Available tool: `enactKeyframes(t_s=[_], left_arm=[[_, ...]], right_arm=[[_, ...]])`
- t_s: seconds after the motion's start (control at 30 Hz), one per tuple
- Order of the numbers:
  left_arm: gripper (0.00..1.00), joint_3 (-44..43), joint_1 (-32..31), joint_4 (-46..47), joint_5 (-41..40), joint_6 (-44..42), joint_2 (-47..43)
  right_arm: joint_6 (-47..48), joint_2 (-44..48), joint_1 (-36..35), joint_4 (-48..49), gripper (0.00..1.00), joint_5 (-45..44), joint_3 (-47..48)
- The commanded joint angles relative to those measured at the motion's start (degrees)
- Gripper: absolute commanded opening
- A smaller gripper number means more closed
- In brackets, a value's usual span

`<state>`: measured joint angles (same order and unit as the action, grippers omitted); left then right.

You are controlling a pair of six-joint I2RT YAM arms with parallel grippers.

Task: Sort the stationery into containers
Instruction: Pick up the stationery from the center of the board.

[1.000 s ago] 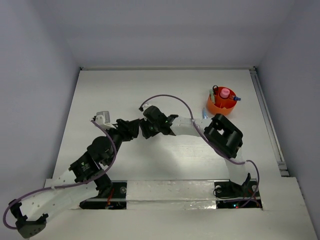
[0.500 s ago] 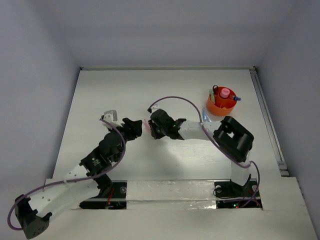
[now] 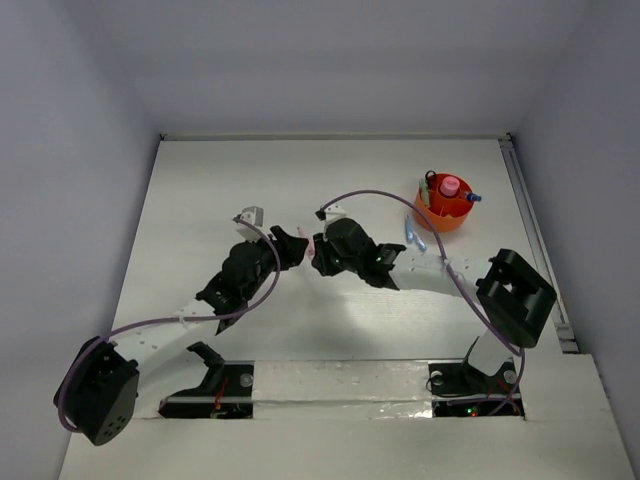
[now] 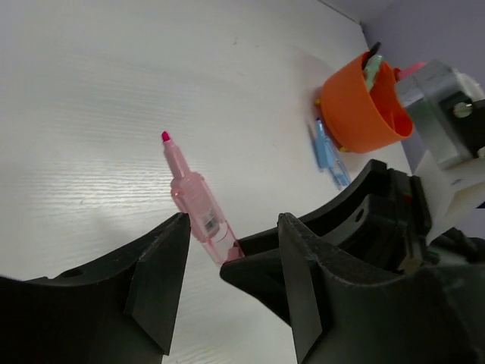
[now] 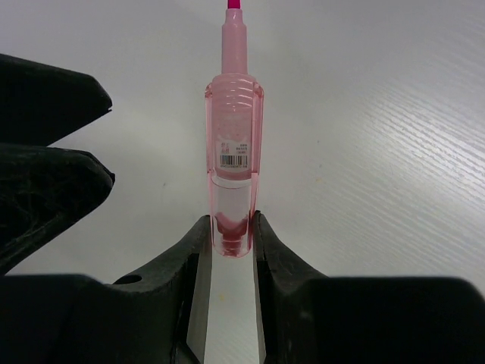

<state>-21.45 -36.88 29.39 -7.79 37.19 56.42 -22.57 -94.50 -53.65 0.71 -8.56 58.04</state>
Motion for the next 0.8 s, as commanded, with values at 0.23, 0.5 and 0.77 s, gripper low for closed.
enactKeyframes(t_s=[0.23, 0.5, 0.77], left_arm=[[0.39, -1.2, 0.1, 8.9, 1.2, -1.2, 3.6], [0.38, -1.7, 0.1, 7.5, -0.4, -1.0, 5.5], [0.38, -1.2, 0.1, 13.6, 1.8, -0.7, 8.4]], right_arm=[[-1.1, 4.8, 0.0, 4.1, 0.08, 2.9, -2.5], [-1.3, 8.0, 0.0, 4.2, 0.08, 3.9, -3.4], [-1.5, 7.8, 0.0, 4.1, 0.08, 6.4, -3.7]])
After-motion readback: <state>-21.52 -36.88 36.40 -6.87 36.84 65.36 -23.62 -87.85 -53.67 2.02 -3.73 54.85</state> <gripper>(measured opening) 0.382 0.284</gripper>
